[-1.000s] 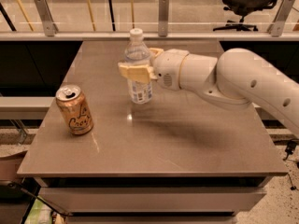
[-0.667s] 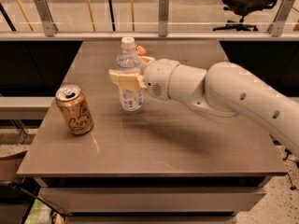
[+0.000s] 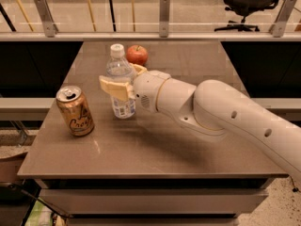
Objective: Move blue plastic bottle near orange can
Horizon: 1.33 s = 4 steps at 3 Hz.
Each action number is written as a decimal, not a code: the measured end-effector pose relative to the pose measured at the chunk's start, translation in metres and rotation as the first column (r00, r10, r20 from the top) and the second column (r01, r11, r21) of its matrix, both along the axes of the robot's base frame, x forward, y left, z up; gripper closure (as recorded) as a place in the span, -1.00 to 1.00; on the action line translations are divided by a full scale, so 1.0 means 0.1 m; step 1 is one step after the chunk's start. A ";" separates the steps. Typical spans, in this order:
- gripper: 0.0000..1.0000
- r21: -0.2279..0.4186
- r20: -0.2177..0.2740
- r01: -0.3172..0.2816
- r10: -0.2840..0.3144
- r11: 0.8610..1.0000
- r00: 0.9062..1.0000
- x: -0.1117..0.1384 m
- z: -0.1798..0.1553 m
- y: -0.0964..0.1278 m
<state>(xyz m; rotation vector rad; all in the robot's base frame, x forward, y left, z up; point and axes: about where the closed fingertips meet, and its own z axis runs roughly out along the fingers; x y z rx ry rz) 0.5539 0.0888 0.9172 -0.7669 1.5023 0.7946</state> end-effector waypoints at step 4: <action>-0.30 -0.001 0.002 -0.007 0.007 1.000 1.000 -0.02 0.04 0.04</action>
Offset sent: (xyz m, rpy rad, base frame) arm 0.0000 0.0000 0.0025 0.0001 0.0001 -0.0001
